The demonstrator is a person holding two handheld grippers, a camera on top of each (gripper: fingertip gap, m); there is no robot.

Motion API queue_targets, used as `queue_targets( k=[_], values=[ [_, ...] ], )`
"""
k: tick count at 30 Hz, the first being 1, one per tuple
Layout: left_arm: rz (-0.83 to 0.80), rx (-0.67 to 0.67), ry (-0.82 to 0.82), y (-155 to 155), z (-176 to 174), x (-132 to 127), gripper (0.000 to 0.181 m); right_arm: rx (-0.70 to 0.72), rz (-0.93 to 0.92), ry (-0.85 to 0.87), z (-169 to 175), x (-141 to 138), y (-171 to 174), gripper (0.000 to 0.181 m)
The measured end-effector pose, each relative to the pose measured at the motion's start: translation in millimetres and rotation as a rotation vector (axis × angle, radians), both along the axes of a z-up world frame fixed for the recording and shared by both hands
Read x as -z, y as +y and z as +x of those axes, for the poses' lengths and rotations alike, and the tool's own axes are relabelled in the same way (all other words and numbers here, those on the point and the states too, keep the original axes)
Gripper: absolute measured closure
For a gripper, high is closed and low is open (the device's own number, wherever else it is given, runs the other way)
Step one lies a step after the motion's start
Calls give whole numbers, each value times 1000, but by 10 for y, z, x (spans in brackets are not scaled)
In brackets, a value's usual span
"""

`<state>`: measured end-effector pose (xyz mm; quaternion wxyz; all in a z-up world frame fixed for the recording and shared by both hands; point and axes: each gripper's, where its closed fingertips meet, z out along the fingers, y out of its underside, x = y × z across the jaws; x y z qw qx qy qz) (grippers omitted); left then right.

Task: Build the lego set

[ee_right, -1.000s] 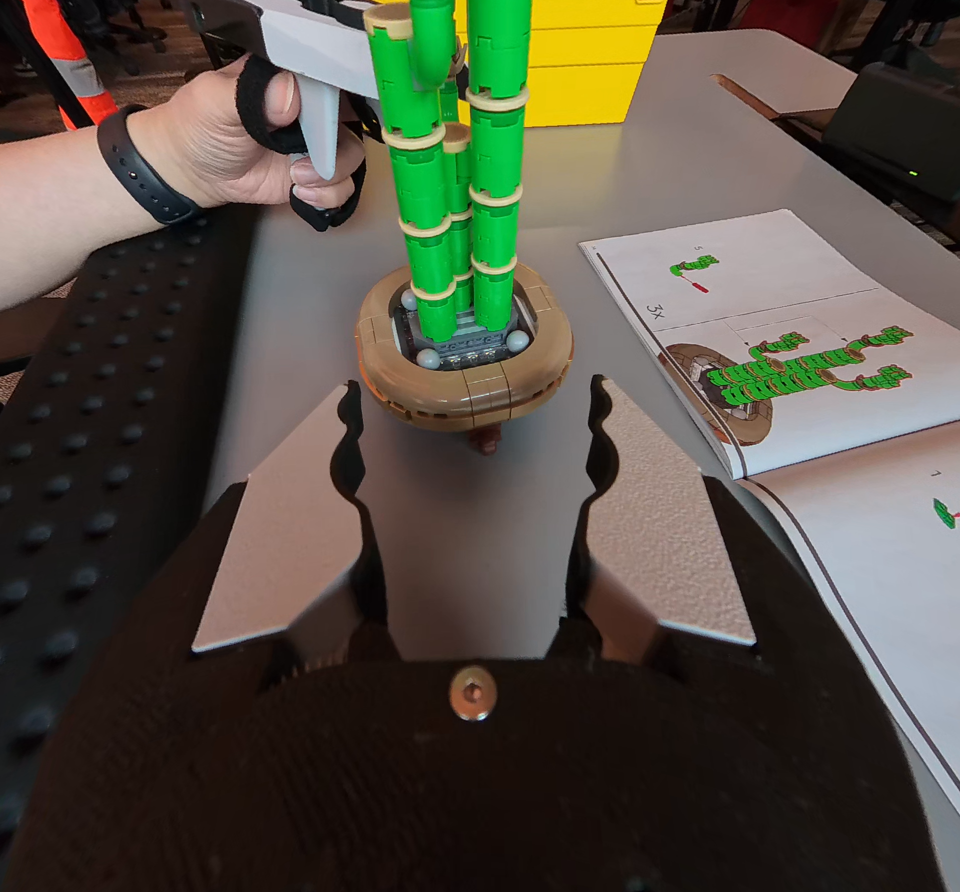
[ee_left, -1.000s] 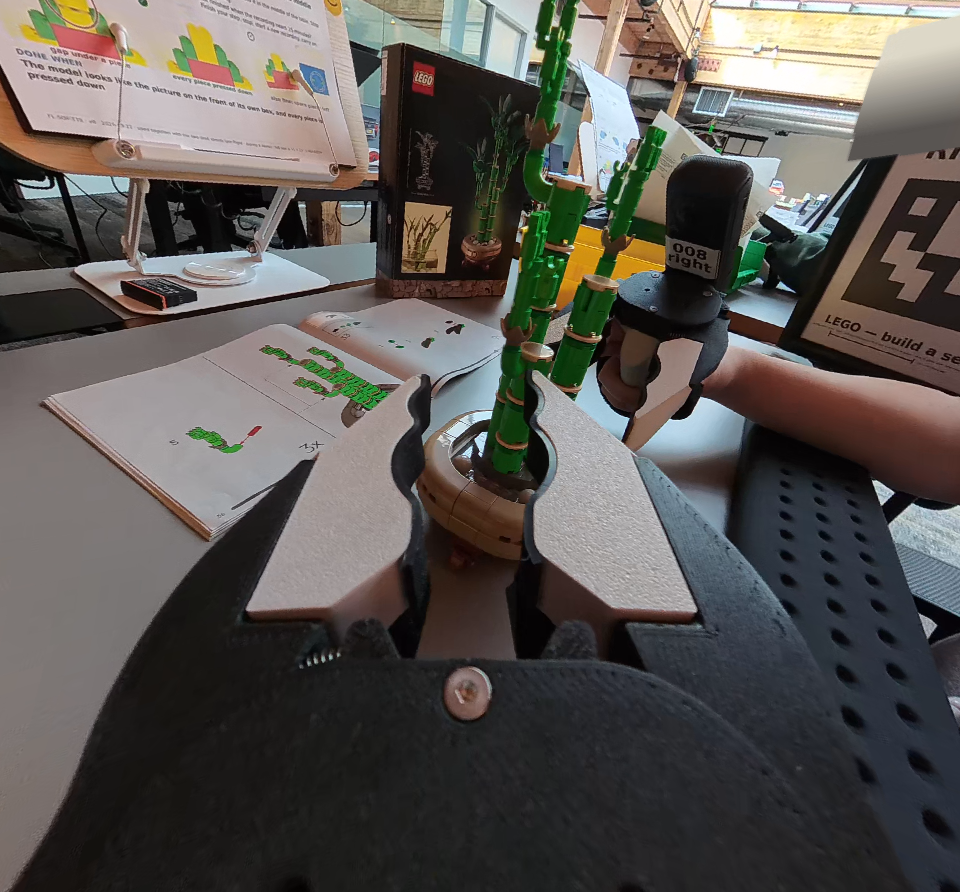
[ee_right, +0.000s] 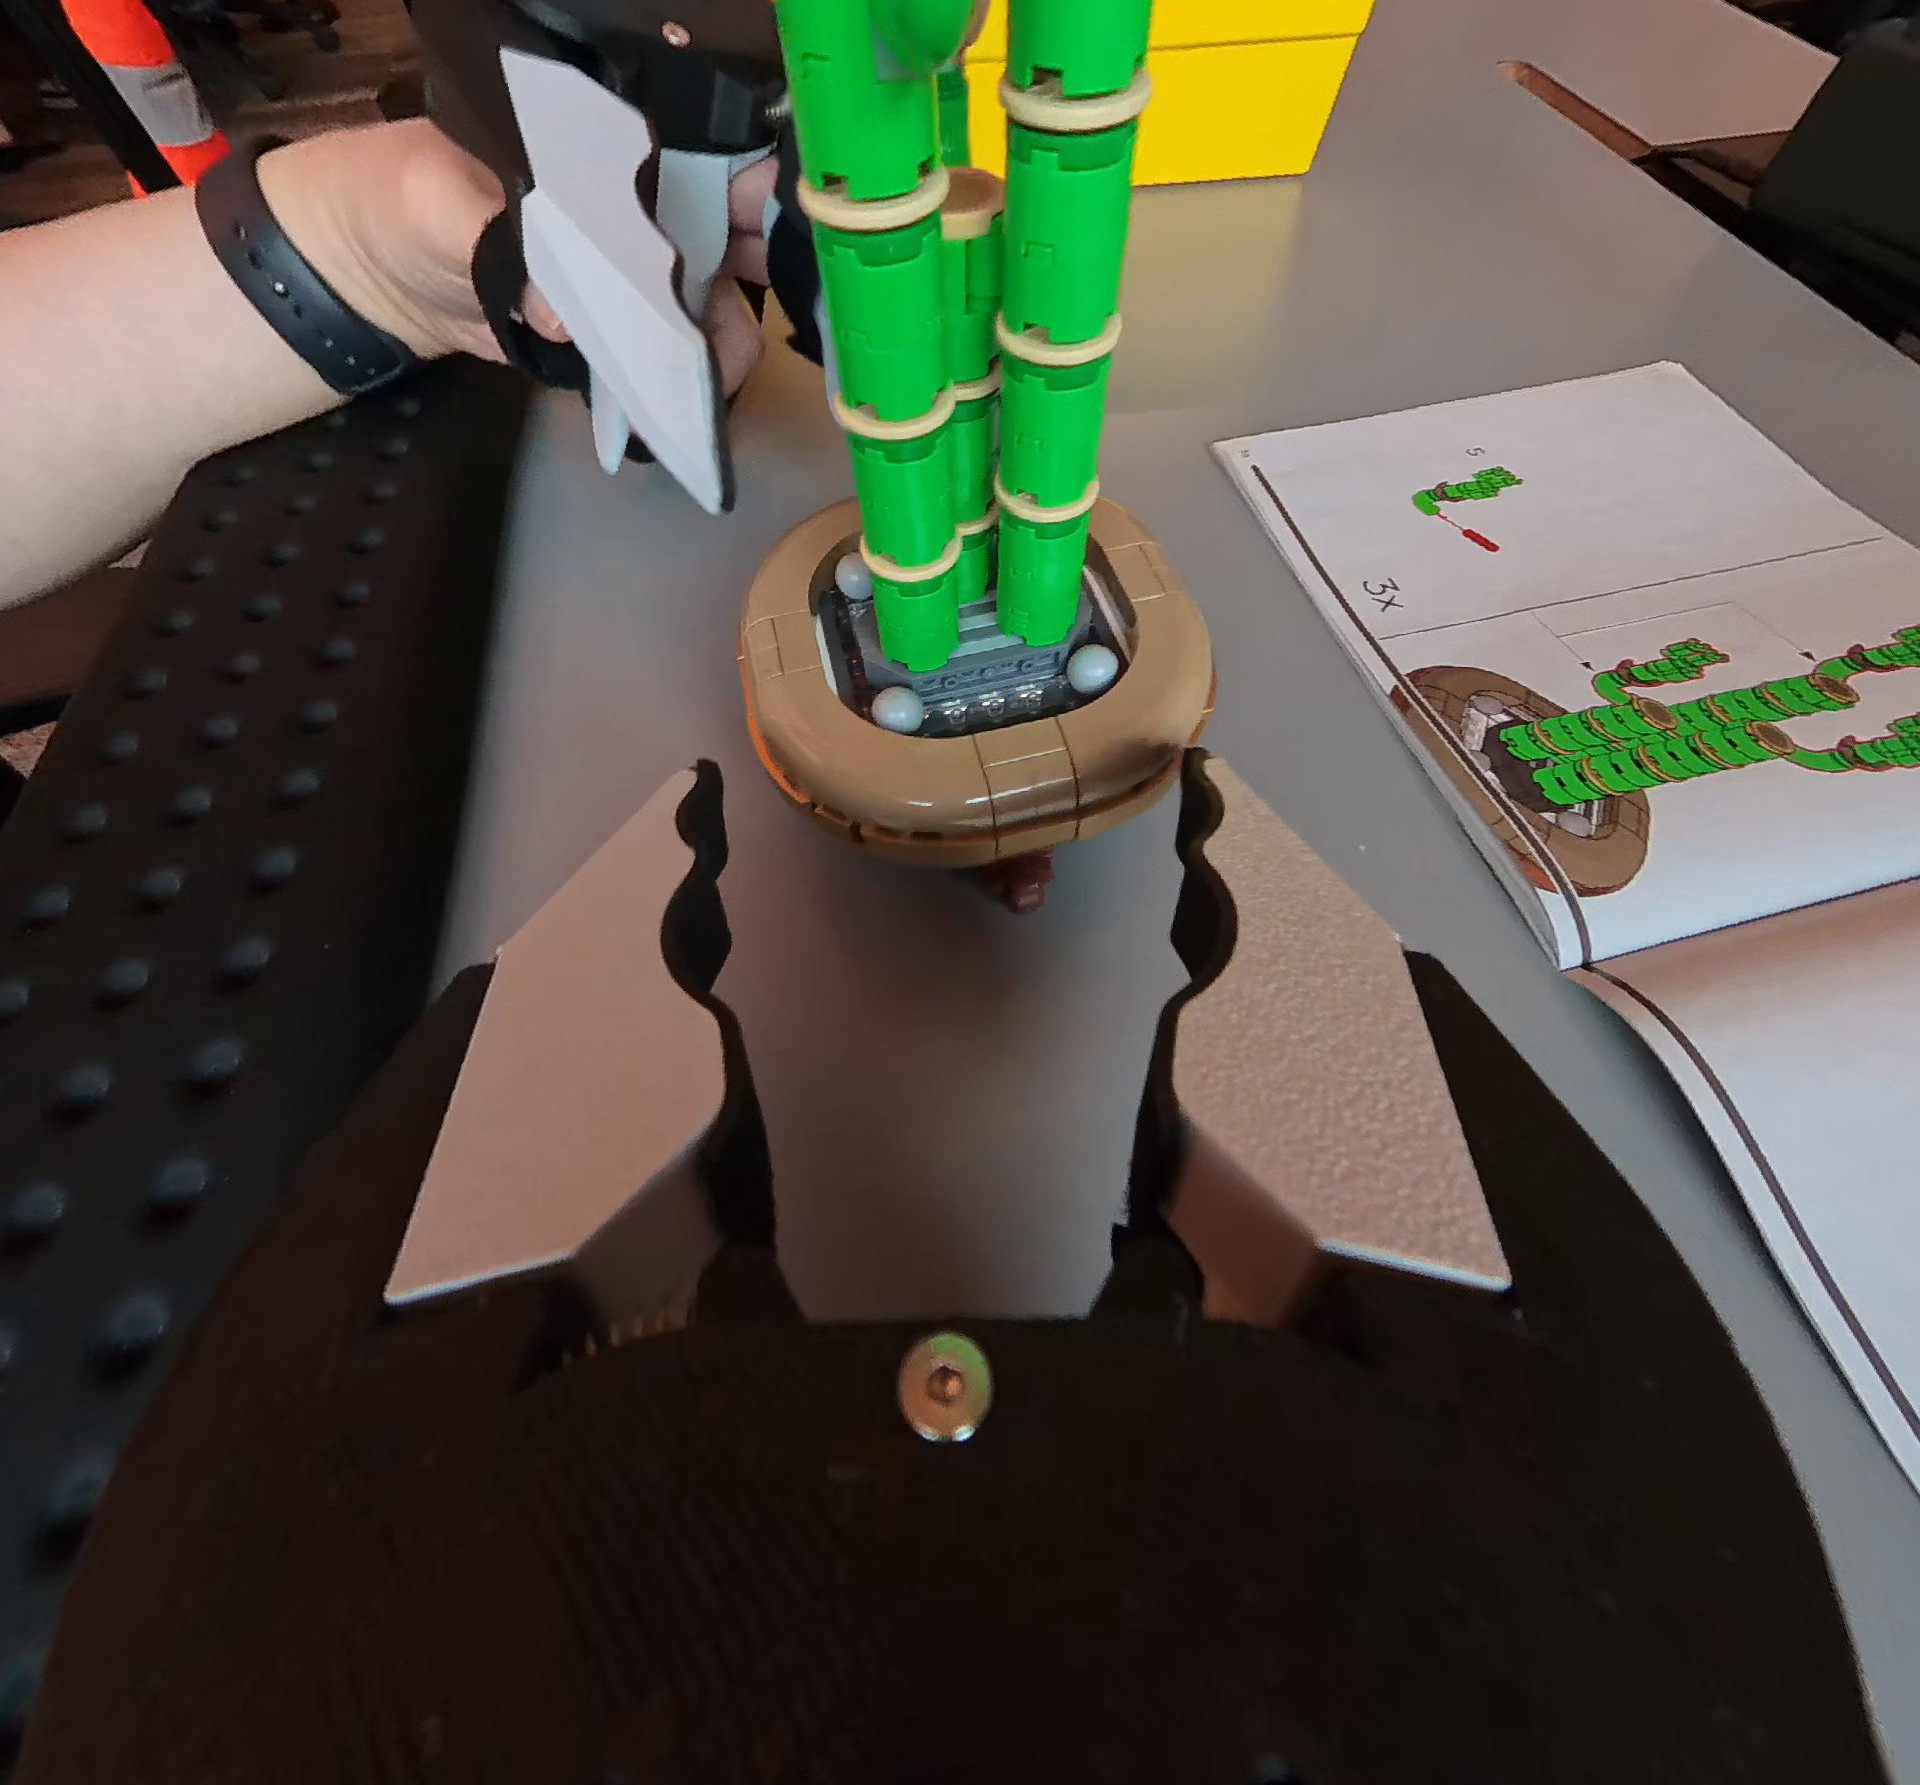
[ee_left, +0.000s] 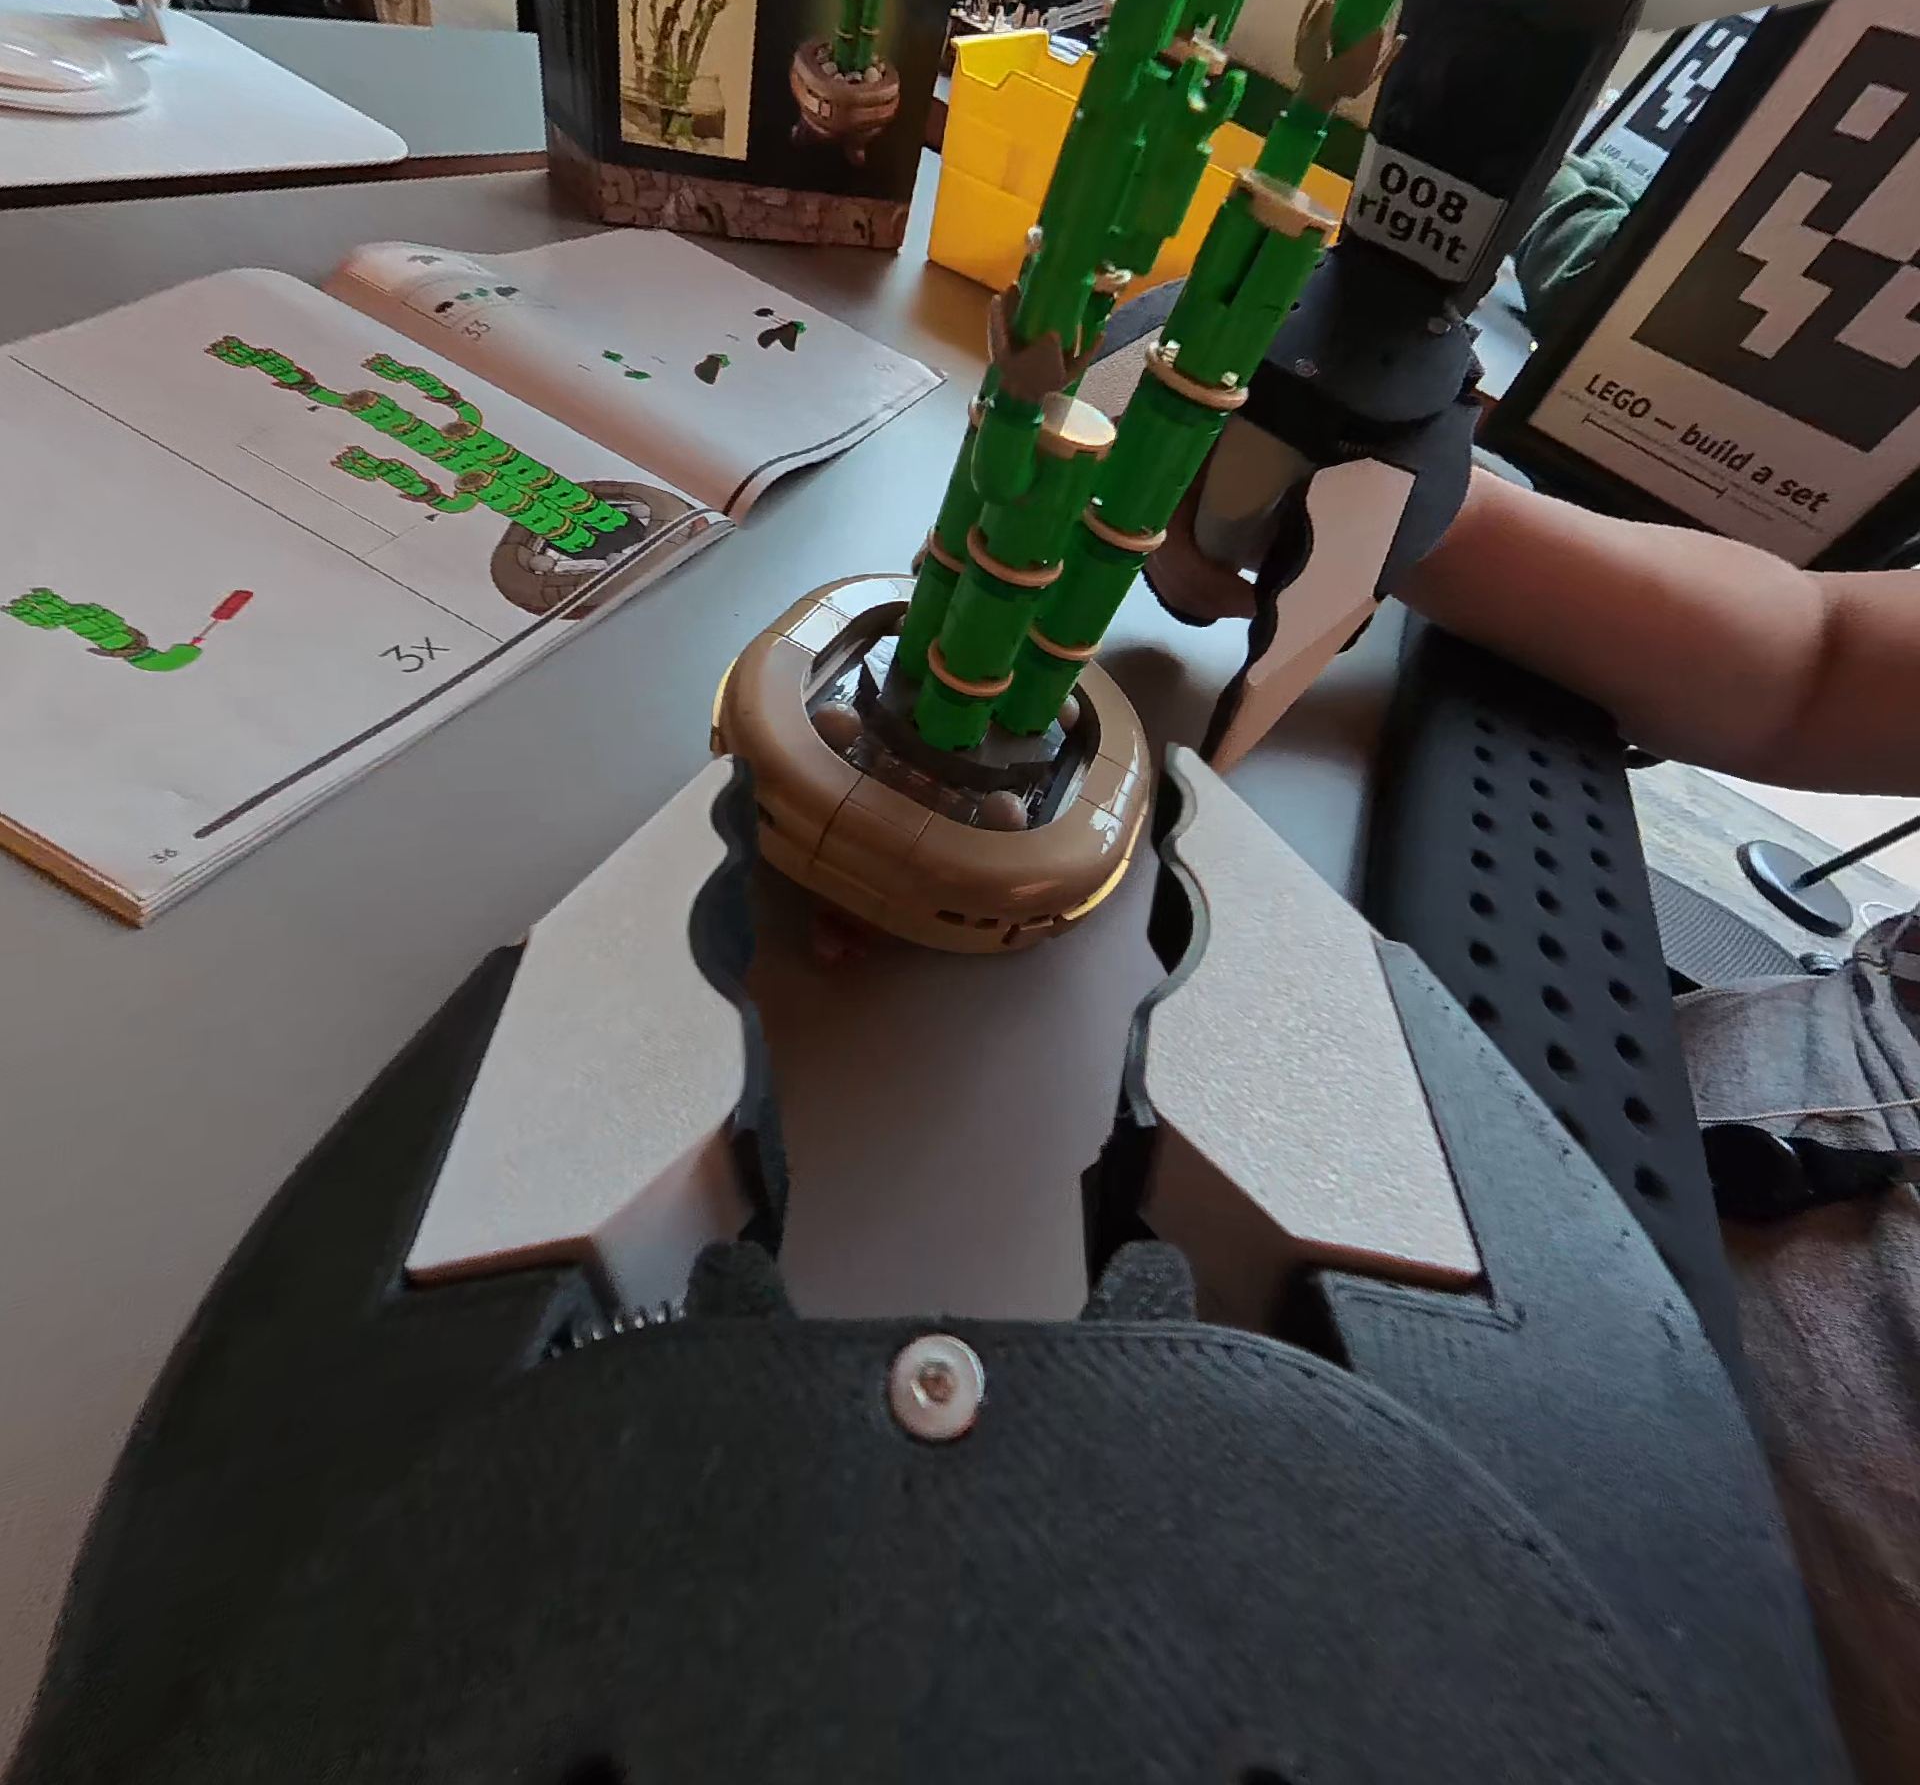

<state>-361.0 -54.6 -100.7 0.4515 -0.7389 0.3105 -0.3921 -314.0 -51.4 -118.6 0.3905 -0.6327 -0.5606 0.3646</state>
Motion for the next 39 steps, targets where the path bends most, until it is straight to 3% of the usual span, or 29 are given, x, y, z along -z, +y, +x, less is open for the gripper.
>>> queue_targets(
  k=[7,19,39],
  values=[
    [34,9,43,-6,47,37,97,3,4,-12,-14,26,1,96],
    [45,4,73,3,42,63,100,31,98,-100,3,142,74,97],
    [50,7,80,-6,39,64,103,33,94,-86,44,91,93,95]
  ],
)
